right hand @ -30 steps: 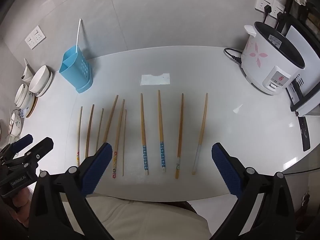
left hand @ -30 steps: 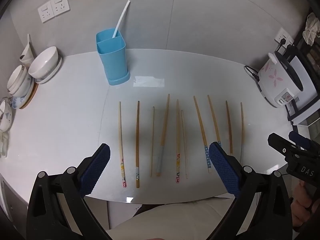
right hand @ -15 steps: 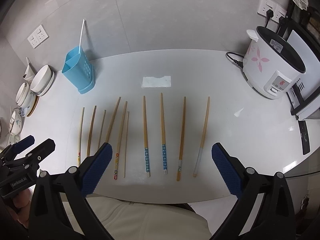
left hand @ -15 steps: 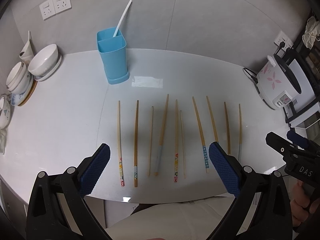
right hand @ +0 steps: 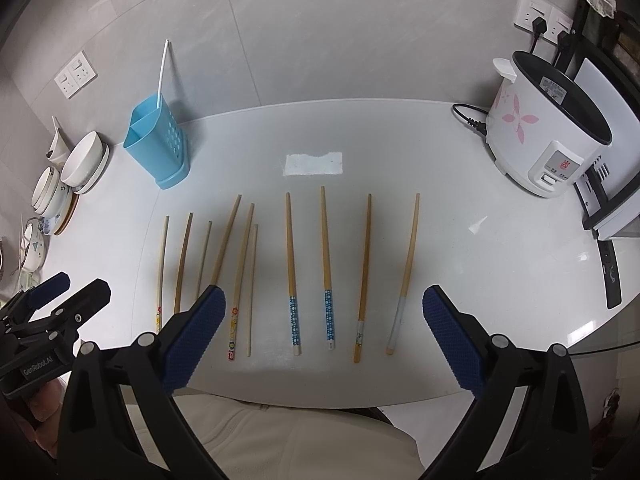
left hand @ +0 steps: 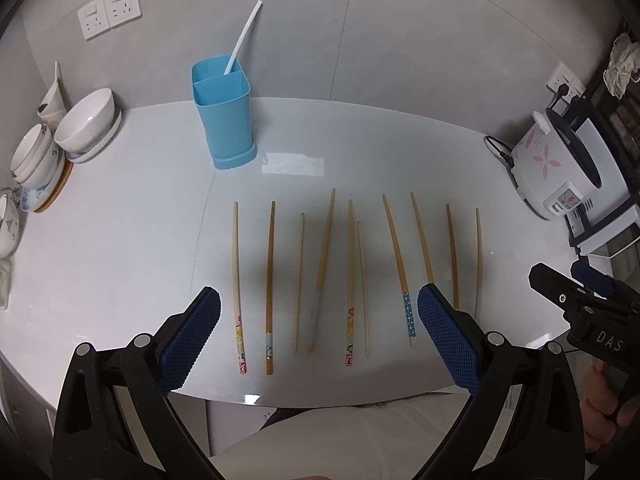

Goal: Organize utensils

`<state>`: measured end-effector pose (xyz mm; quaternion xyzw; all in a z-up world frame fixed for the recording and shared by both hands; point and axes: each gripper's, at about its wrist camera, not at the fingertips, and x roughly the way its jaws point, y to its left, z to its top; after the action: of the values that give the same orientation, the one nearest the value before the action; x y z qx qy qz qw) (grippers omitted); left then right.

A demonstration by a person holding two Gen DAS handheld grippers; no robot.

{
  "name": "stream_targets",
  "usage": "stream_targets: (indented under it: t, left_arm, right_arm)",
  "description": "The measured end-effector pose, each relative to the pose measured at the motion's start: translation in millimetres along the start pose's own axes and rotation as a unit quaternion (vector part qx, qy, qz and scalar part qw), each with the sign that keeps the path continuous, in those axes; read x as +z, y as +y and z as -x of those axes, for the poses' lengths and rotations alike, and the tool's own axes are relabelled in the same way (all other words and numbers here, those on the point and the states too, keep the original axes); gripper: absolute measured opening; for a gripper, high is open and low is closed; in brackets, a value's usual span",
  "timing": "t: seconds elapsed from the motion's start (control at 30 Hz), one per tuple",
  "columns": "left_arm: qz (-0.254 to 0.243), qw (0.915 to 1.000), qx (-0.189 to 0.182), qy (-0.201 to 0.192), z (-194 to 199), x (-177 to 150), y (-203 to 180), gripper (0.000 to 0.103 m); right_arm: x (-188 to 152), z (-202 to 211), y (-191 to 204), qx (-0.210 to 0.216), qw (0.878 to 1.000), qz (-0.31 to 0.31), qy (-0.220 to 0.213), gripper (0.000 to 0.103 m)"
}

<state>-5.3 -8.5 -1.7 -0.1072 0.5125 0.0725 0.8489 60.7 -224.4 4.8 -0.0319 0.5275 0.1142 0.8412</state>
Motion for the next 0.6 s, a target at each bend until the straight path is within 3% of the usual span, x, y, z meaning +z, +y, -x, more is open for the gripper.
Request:
stream_targets:
  t: [0.6]
  left_arm:
    - [-0.003, 0.9999, 0.012, -0.002, 2.8, 3.3, -6.6, 0.097]
  right_arm:
    - [0.3, 0.3, -0.7, 0.011, 1.0, -0.002, -0.004, 0.095]
